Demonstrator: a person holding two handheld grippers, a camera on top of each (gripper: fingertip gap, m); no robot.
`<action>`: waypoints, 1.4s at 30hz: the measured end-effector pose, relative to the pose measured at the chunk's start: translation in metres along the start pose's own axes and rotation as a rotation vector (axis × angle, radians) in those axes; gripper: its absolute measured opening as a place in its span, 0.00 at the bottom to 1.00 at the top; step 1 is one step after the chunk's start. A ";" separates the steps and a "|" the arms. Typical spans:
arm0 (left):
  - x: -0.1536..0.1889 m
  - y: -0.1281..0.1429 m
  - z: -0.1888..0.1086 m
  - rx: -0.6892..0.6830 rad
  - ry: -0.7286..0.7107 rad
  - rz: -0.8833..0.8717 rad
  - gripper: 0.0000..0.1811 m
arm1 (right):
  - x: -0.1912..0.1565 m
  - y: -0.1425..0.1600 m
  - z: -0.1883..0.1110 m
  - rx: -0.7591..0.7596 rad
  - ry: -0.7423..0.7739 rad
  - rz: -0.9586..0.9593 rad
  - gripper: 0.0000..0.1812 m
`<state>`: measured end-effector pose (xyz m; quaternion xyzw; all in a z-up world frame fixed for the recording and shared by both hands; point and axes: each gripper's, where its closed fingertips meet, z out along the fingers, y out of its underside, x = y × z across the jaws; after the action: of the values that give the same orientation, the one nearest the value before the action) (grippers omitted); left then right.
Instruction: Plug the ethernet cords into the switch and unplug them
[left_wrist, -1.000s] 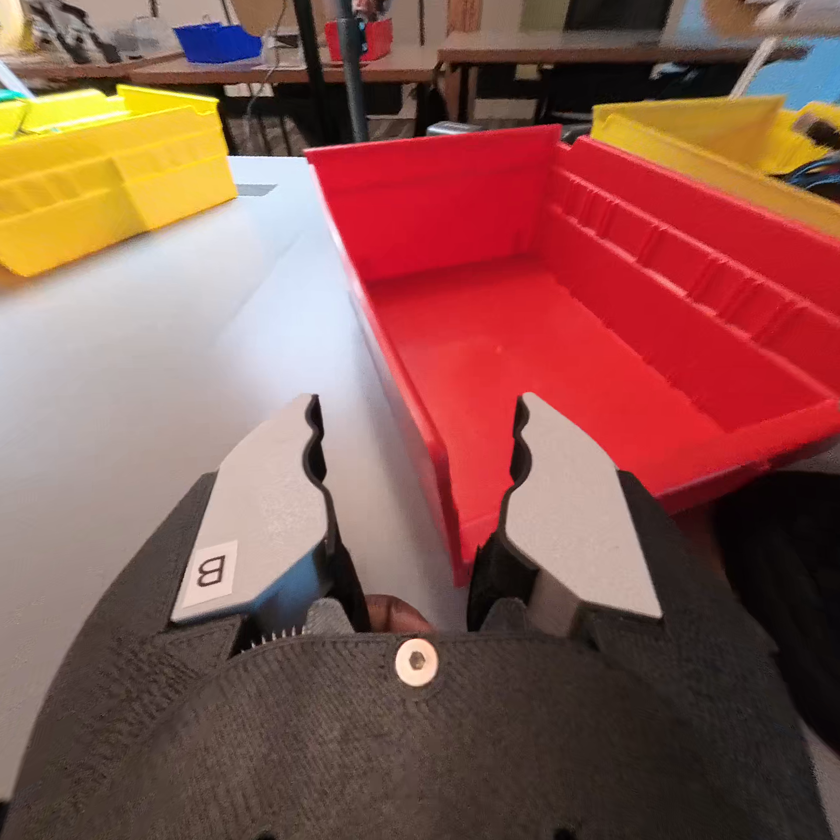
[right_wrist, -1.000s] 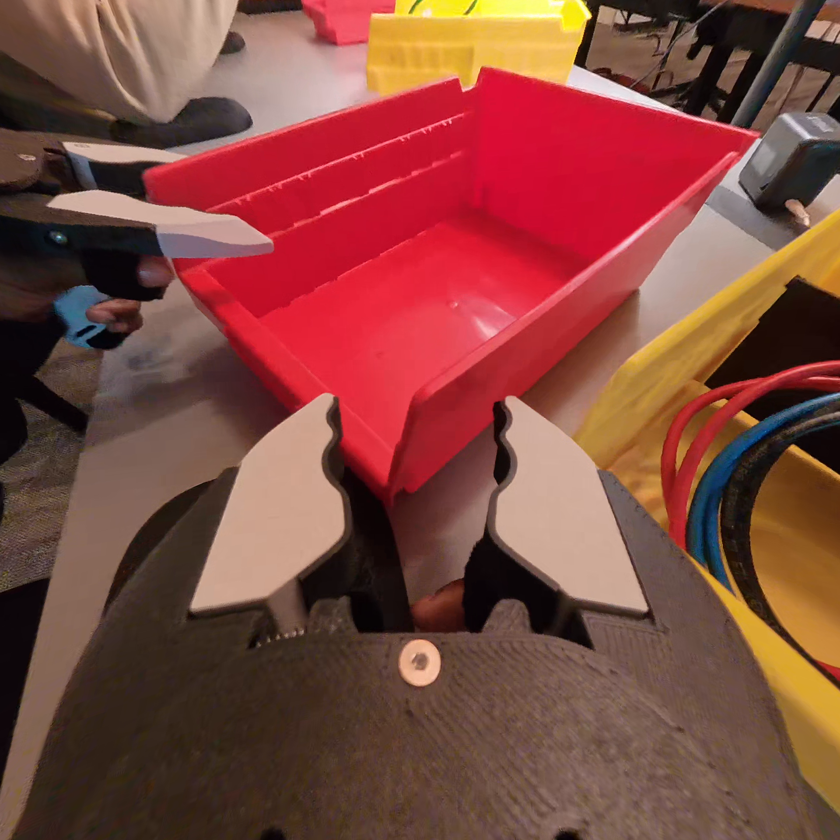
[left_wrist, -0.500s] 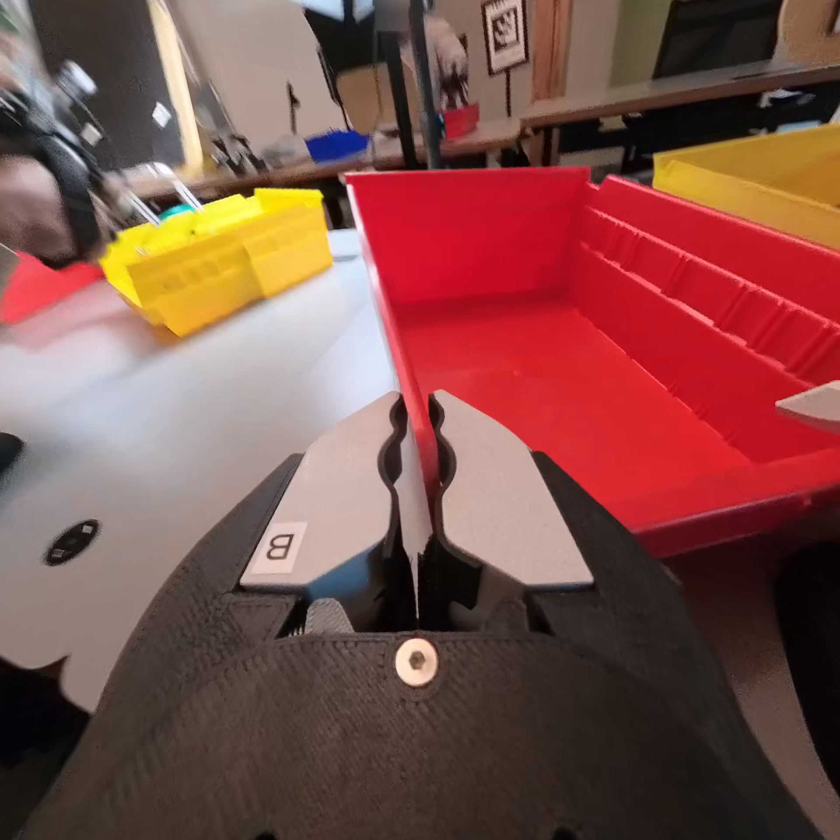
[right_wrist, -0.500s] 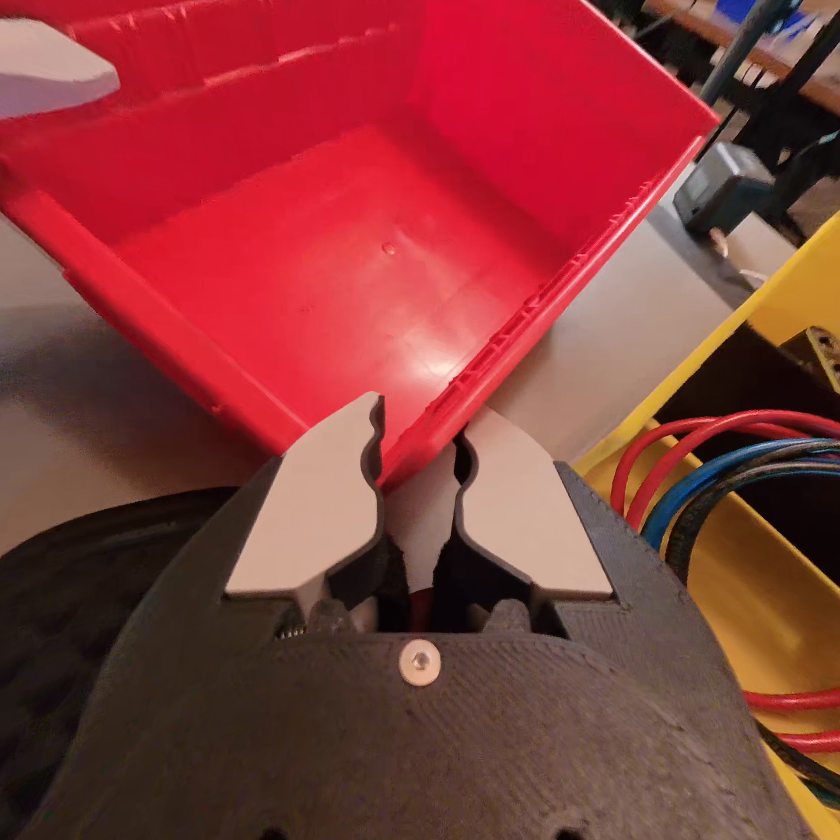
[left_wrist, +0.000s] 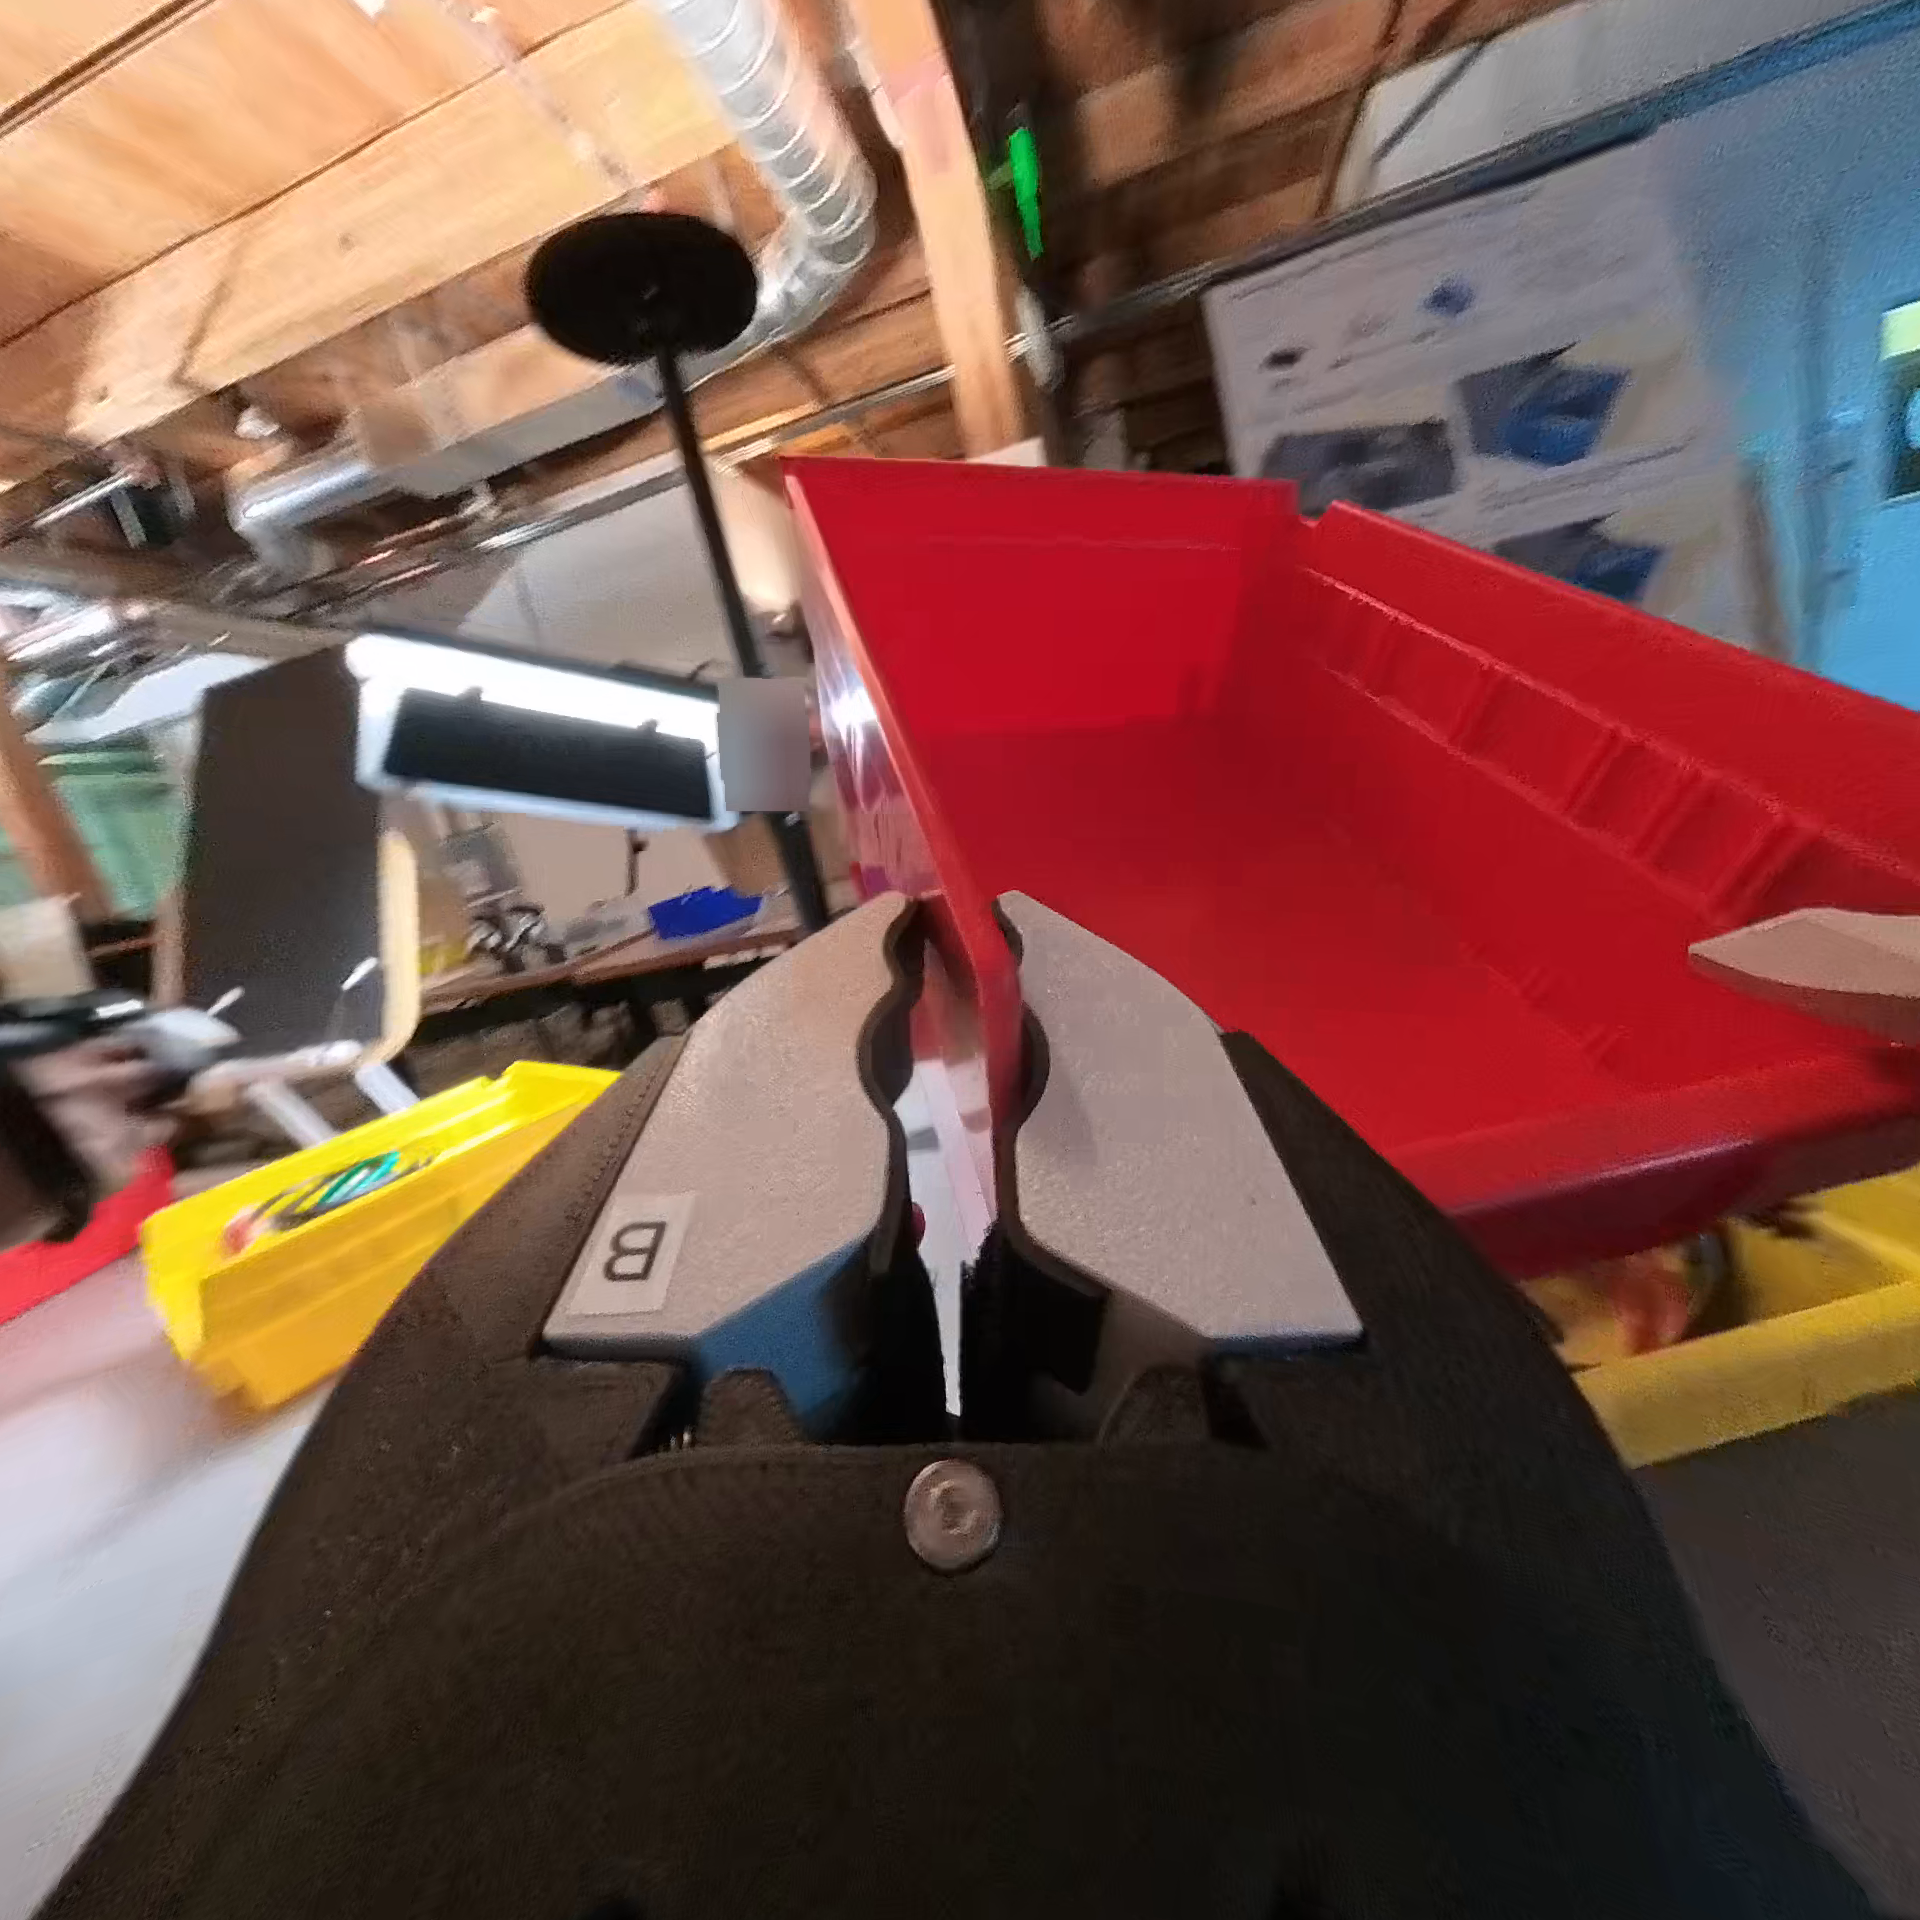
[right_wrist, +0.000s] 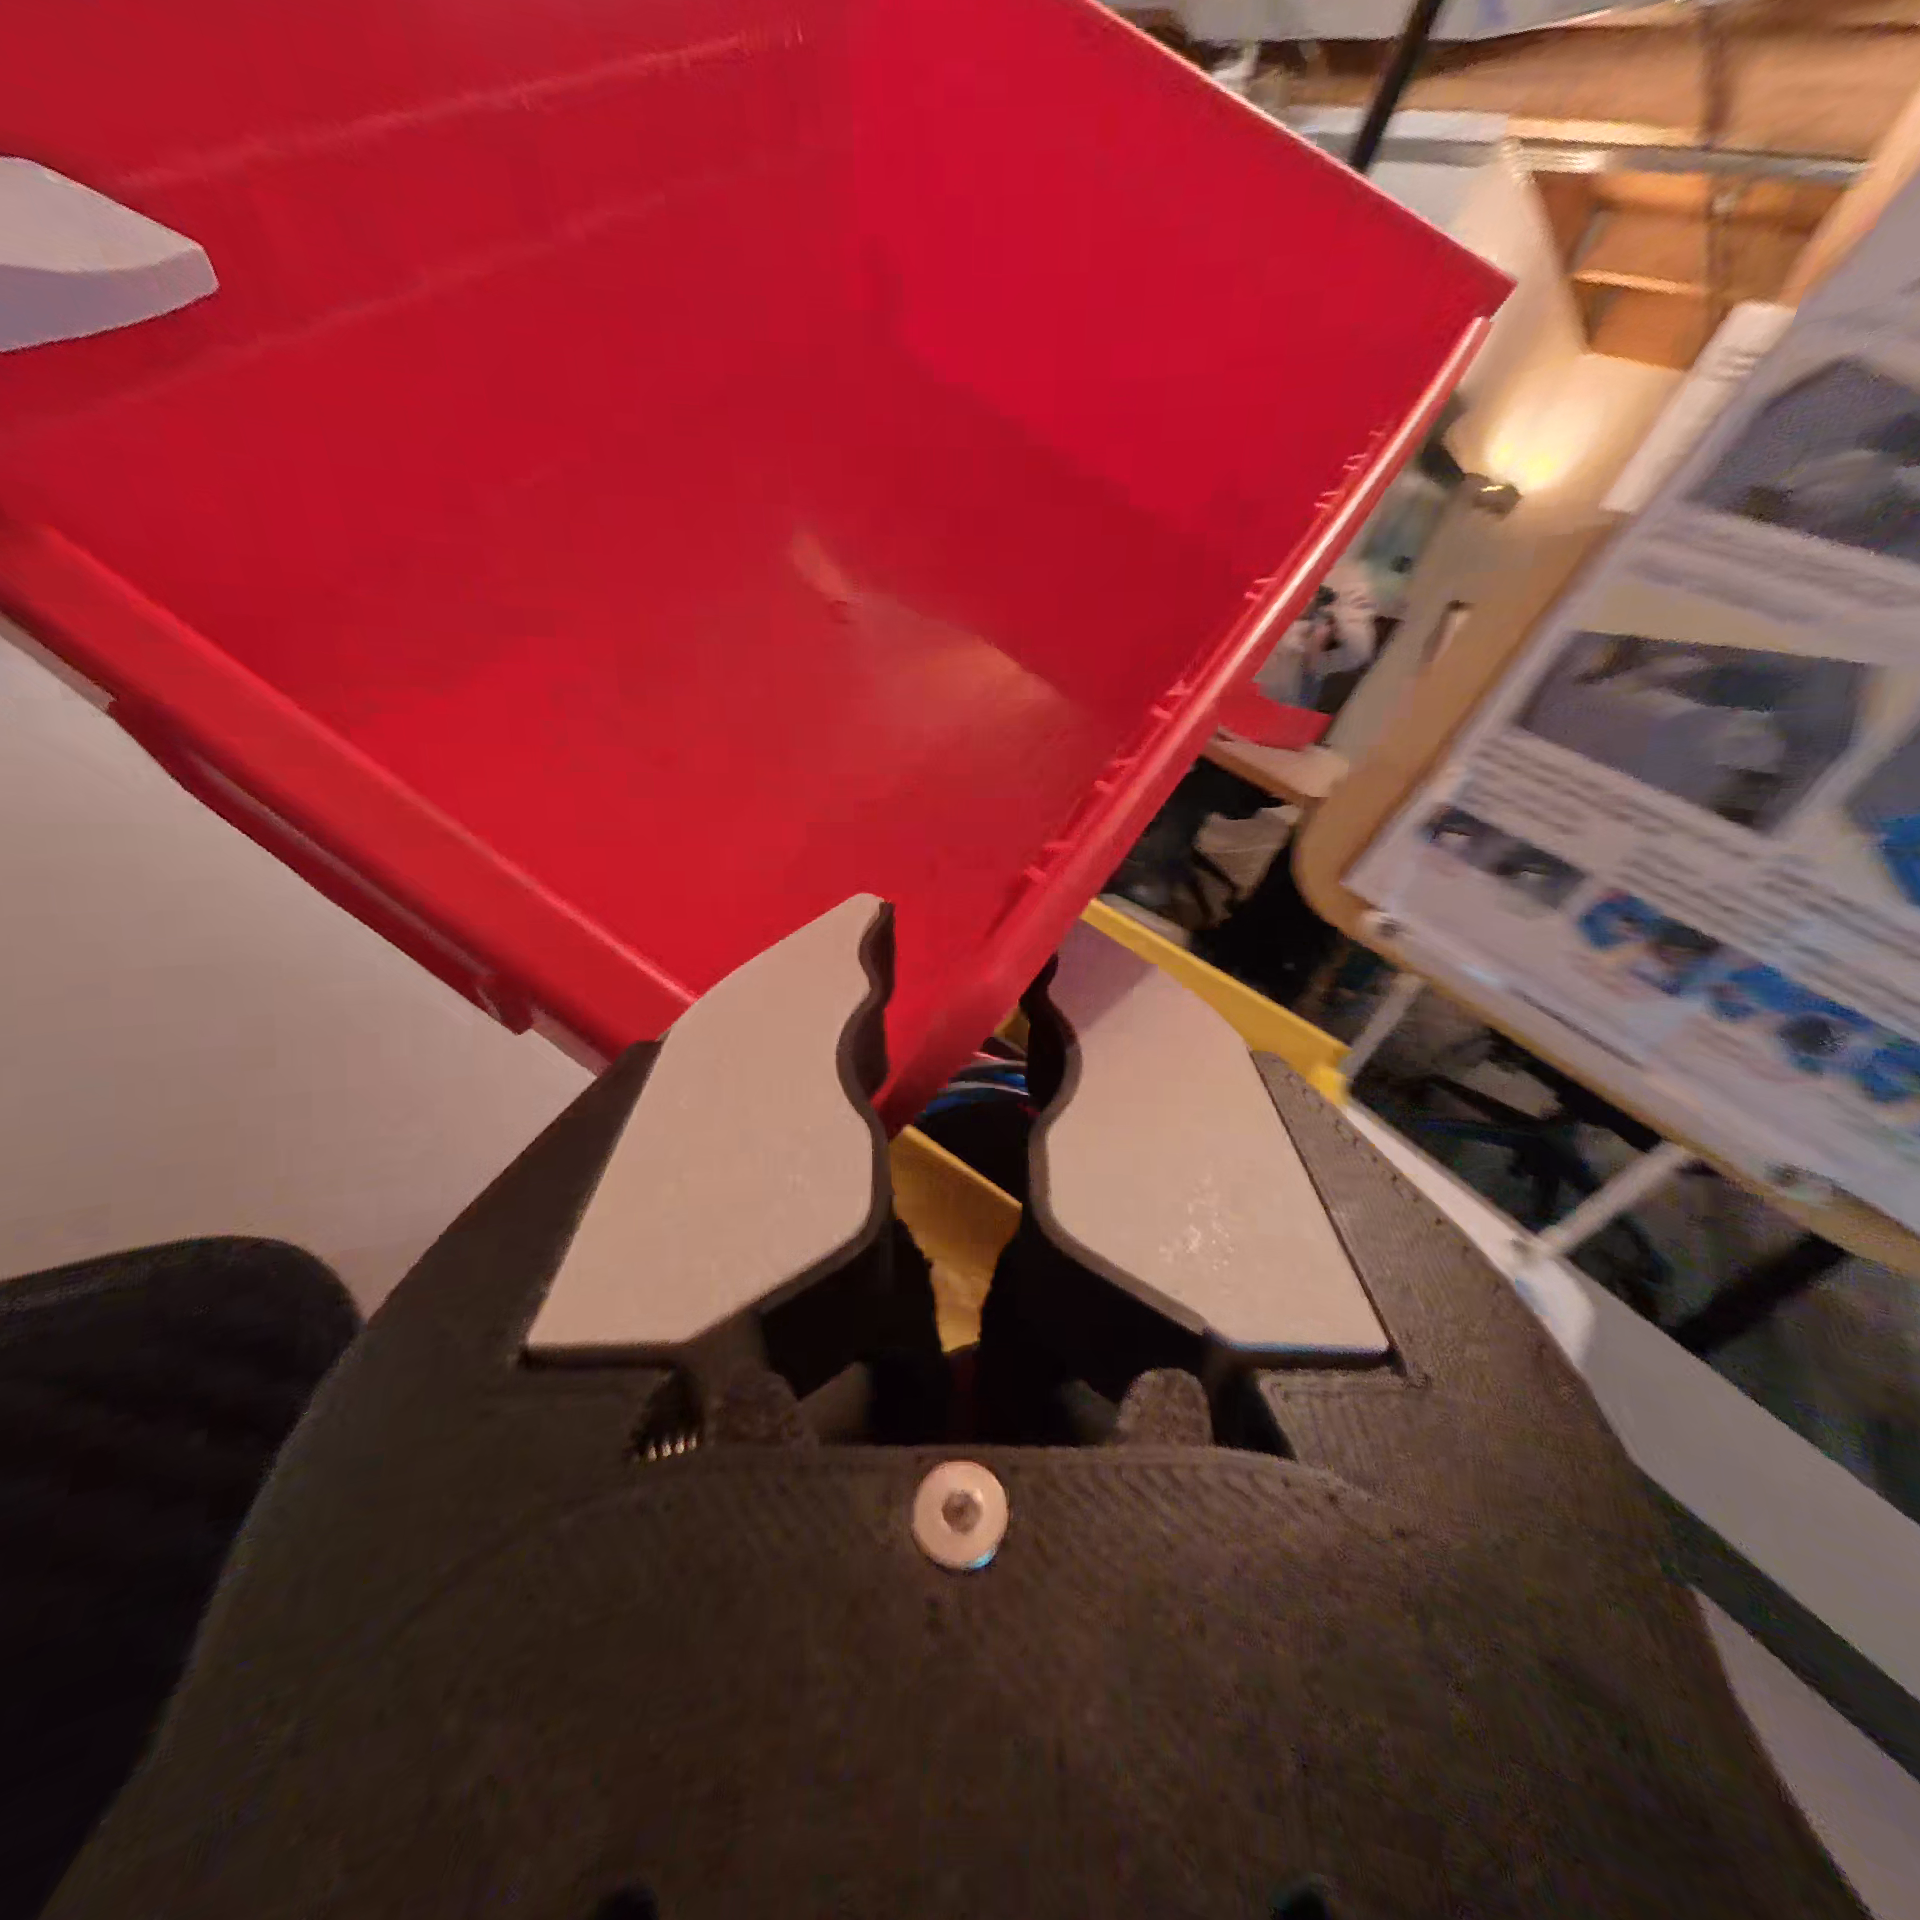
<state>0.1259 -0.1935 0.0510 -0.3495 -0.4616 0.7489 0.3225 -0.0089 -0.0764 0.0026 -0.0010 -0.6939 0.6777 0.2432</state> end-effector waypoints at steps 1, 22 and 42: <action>0.018 -0.009 0.007 0.017 0.038 0.000 0.06 | 0.017 -0.001 -0.014 0.000 0.042 -0.003 0.12; 0.437 0.007 0.024 -0.130 0.831 -0.244 0.08 | 0.213 0.164 -0.329 -0.485 0.650 0.108 0.11; 0.509 0.080 -0.009 -0.352 0.954 -0.281 0.12 | 0.222 0.241 -0.370 -0.678 0.636 0.191 0.11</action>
<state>-0.1584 0.1920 -0.1399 -0.6352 -0.4247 0.3671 0.5304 -0.1585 0.3646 -0.1632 -0.3516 -0.7639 0.3982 0.3663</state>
